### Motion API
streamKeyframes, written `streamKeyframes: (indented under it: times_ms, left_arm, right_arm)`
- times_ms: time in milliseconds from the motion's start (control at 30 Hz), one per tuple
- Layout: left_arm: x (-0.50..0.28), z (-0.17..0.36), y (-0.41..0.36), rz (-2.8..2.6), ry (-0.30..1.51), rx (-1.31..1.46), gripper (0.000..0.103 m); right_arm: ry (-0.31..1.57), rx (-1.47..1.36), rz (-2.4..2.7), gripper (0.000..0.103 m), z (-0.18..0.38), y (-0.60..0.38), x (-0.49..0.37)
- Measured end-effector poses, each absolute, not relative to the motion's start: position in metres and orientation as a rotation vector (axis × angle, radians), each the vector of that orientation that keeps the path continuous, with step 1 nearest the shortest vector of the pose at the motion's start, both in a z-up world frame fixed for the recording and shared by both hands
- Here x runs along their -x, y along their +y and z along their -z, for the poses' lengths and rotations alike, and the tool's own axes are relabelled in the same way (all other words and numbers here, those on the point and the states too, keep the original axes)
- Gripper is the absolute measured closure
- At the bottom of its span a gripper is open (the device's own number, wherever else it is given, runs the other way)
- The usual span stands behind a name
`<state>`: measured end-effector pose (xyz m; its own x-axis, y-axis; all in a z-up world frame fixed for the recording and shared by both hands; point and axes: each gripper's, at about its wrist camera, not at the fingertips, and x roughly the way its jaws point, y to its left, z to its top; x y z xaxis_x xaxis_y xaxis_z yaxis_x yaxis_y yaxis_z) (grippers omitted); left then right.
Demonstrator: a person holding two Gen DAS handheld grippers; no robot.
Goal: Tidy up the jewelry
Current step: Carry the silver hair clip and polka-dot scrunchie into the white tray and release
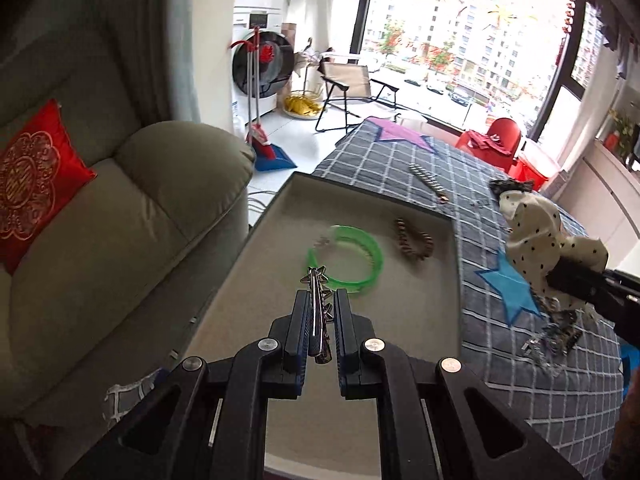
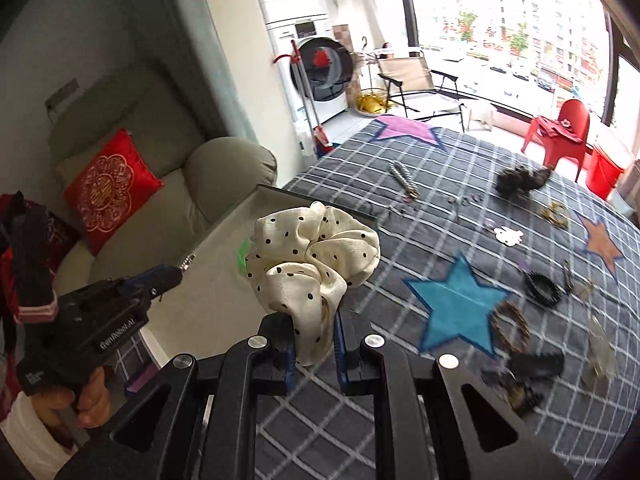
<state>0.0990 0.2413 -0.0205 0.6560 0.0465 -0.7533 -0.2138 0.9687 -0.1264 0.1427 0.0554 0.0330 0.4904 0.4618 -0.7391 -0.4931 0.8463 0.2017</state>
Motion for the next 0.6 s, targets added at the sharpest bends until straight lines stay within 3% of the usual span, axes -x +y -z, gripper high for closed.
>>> streamKeyframes:
  times_ms: [600]
  left_arm:
    - [-0.152, 0.079, 0.262, -0.213, 1.012, 0.207, 0.09]
  right_arm:
    - [0.999, 0.117, -0.626, 0.086, 0.043, 0.152, -0.247]
